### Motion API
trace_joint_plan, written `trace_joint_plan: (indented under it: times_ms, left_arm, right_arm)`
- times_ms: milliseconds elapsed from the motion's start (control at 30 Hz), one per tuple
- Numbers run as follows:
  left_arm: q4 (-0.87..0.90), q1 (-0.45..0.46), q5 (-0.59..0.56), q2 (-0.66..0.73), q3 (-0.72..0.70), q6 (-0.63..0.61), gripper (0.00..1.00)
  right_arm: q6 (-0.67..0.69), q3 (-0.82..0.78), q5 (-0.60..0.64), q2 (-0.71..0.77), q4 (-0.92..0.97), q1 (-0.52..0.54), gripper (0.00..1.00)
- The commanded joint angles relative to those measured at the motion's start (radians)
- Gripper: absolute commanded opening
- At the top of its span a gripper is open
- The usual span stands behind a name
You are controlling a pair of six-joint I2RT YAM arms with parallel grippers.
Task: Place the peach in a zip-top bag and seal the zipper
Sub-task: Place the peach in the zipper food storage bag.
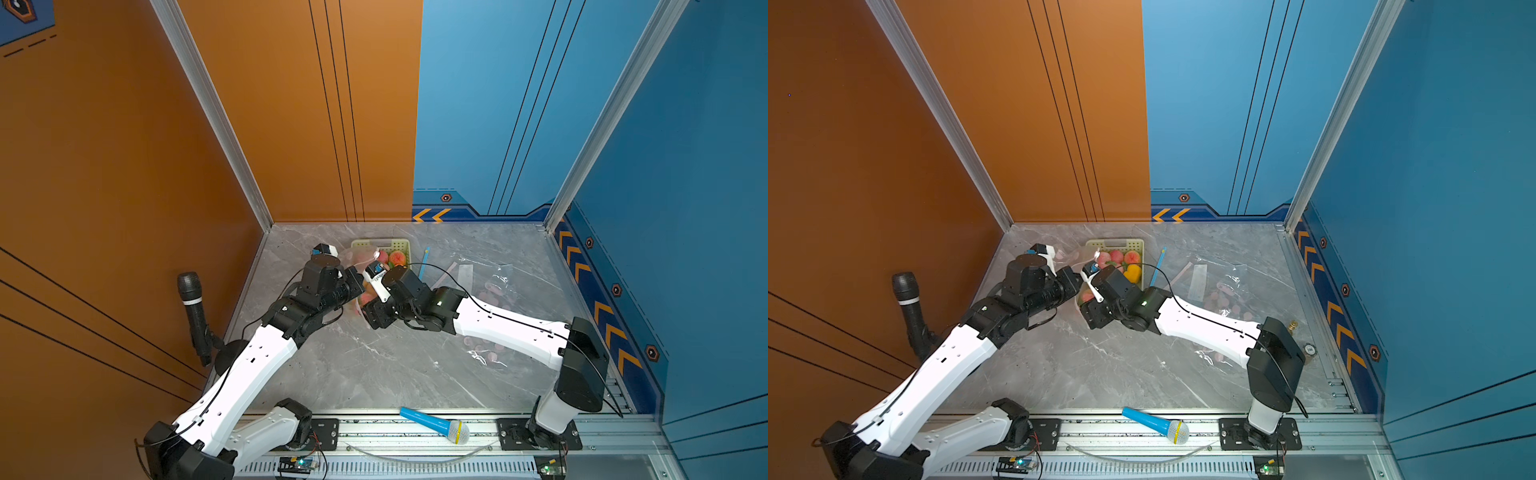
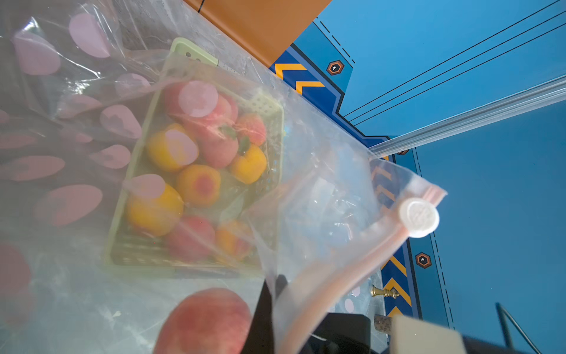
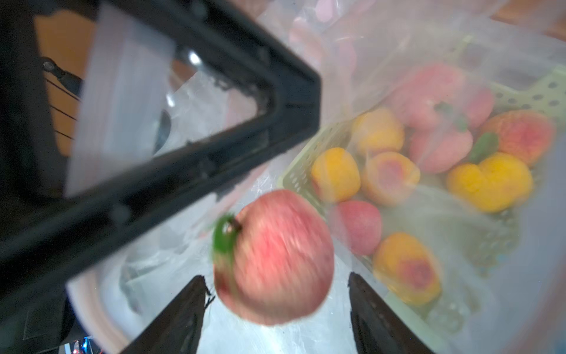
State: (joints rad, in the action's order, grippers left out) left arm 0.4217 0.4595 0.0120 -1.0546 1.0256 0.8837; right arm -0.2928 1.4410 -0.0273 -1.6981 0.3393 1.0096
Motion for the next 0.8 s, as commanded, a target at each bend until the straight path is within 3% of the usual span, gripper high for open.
trace_joint_plan:
  times_ms: [0, 133, 300, 433, 533, 767]
  left_arm:
    - [0.030, 0.004, -0.011, 0.016, 0.012, -0.007, 0.00]
    - [0.033, -0.011, -0.014, 0.029, -0.028, 0.013, 0.00]
    - [0.056, -0.031, -0.044, 0.055, -0.045, 0.020, 0.00]
    - [0.087, -0.039, -0.089, 0.085, -0.052, 0.014, 0.00]
    - [0.108, -0.042, -0.123, 0.102, -0.058, 0.010, 0.00]
    - [0.121, -0.059, -0.150, 0.113, -0.072, 0.004, 0.00]
  right_arm:
    - [0.028, 0.015, 0.029, 0.072, 0.029, -0.013, 0.80]
    - [0.026, 0.006, 0.032, 0.117, 0.015, -0.022, 0.81]
    - [-0.036, -0.019, 0.095, 0.181, 0.004, -0.064, 0.69]
    - [-0.150, -0.077, 0.099, 0.215, -0.021, -0.147, 0.67]
    - [-0.193, -0.075, 0.064, 0.181, 0.010, -0.195, 0.67]
    - [-0.123, 0.079, 0.022, -0.033, 0.150, -0.198, 0.72]
